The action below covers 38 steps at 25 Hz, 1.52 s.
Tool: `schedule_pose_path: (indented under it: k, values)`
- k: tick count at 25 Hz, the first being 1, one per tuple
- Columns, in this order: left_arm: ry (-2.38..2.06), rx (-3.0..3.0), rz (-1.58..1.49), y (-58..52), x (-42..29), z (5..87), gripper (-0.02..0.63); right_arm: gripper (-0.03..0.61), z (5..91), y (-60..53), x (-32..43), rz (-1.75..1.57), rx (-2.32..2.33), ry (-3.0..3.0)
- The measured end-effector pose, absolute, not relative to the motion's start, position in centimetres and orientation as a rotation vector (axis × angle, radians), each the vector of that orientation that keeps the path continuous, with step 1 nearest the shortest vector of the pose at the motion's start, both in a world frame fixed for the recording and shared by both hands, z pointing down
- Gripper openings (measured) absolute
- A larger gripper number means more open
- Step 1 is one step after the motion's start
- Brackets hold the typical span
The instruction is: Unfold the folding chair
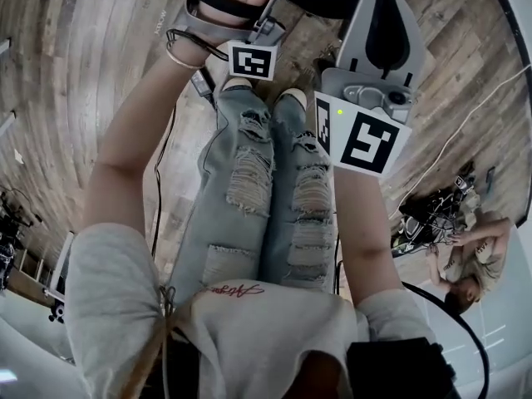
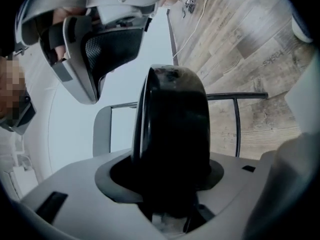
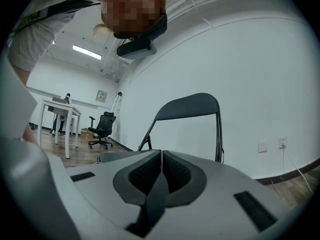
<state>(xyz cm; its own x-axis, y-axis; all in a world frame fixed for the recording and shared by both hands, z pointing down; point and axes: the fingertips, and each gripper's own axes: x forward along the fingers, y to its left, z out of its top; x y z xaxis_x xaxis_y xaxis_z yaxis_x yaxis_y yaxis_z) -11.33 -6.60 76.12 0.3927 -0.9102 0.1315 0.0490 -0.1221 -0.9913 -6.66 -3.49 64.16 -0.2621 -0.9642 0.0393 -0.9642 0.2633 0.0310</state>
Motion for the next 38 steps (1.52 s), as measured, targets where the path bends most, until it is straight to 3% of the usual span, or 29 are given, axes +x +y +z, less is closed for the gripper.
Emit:
schedule_pose_path:
  k: [6, 10, 16, 21, 23, 25, 26, 31, 38]
  values:
    - [0.852, -1.502, -0.880, -5.7, -11.1, 75.9, 0.274, 0.025, 64.6, -2.4, -7.9, -0.031, 1.865, -2.460]
    - [0.976, -1.680, -0.734, -5.0, -12.9, 75.4, 0.371, 0.025, 63.5, -0.9, -9.1, -0.033, 1.841, -2.509]
    - [1.167, -1.781, -0.773, -1.7, -17.5, 74.5, 0.371, 0.025, 60.8, 1.0, -8.8, -0.042, 1.849, -2.497]
    - [1.322, -1.881, -0.742, 1.1, -20.4, 64.6, 0.363, 0.025, 53.0, 2.1, -8.6, -0.062, 1.872, -2.483]
    - [1.473, -1.948, -0.635, 1.0, -20.3, 56.7, 0.292, 0.025, 48.0, 2.4, -8.0, -0.070, 1.916, -2.475]
    - [1.633, -1.985, -0.507, 1.1, -20.1, 48.2, 0.085, 0.025, 42.6, 2.9, -7.4, -0.051, 1.949, -2.472]
    - [1.688, -2.001, -0.444, 1.2, -19.8, 44.4, 0.054, 0.025, 39.8, 3.0, -7.3, -0.054, 1.952, -2.481]
    - [1.794, -2.319, -0.163, 1.4, -17.4, 30.1, 0.017, 0.025, 27.0, 2.8, -7.8, -0.092, 1.876, -2.569]
    - [1.660, -2.627, 0.037, 3.5, -13.7, 20.8, 0.015, 0.025, 18.7, 4.0, -7.3, -0.189, 1.832, -2.611]
